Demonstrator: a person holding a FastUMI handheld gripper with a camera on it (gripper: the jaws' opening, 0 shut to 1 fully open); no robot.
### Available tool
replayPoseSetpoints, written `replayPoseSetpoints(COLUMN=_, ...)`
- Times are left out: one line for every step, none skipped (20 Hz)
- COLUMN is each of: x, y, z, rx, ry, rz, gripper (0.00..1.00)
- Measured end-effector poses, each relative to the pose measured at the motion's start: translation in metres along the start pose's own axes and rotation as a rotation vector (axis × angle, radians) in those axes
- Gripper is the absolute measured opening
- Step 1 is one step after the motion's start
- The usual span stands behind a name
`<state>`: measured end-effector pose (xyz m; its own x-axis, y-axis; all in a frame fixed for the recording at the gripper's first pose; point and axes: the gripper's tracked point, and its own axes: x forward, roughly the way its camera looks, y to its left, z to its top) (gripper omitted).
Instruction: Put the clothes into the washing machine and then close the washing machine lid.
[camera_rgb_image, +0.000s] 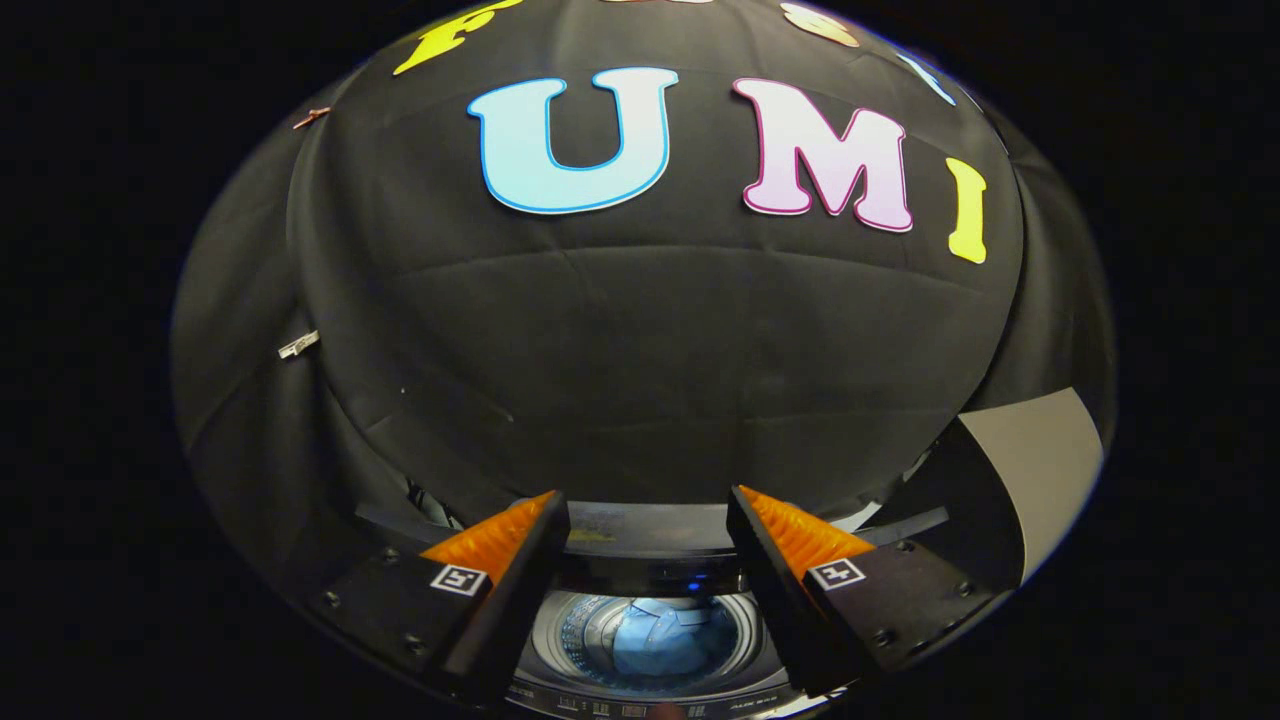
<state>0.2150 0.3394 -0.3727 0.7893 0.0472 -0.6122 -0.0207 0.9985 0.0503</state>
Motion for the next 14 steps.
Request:
replayPoseSetpoints(x=-0.003, y=0.0, z=-0.003, rx=-0.002, ry=0.0, rz=0.002, gripper=1.0)
replayPoseSetpoints(x=-0.006, y=0.0, z=-0.006, rx=-0.005, ry=-0.004, rz=0.003, gripper=1.0)
replayPoseSetpoints(x=-0.01, y=0.0, z=-0.01, rx=-0.002, ry=-0.007, rz=0.007, gripper=1.0)
replayPoseSetpoints(x=-0.012, y=0.0, z=-0.013, rx=0.003, ry=-0.01, rz=0.011, gripper=1.0)
replayPoseSetpoints(x=-0.013, y=-0.001, z=-0.016, rx=0.006, ry=-0.008, rz=0.014, gripper=1.0)
replayPoseSetpoints(x=-0.013, y=-0.002, z=-0.02, rx=0.009, ry=-0.001, rz=0.013, gripper=1.0)
replayPoseSetpoints(x=-0.013, y=-0.003, z=-0.026, rx=0.011, ry=0.007, rz=0.01, gripper=1.0)
replayPoseSetpoints(x=-0.013, y=-0.005, z=-0.031, rx=0.013, ry=0.006, rz=0.008, gripper=1.0)
replayPoseSetpoints(x=-0.013, y=-0.006, z=-0.037, rx=0.014, ry=0.0, rz=0.008, gripper=1.0)
replayPoseSetpoints(x=-0.013, y=-0.007, z=-0.044, rx=0.01, ry=0.008, rz=0.008, gripper=1.0)
replayPoseSetpoints(x=-0.011, y=-0.008, z=-0.054, rx=0.009, ry=0.02, rz=0.009, gripper=1.0)
replayPoseSetpoints(x=-0.01, y=-0.008, z=-0.065, rx=0.006, ry=0.044, rz=0.009, gripper=1.0)
replayPoseSetpoints(x=-0.009, y=-0.008, z=-0.076, rx=0.005, ry=0.06, rz=0.009, gripper=1.0)
replayPoseSetpoints(x=-0.006, y=-0.01, z=-0.086, rx=-0.002, ry=0.075, rz=0.006, gripper=1.0)
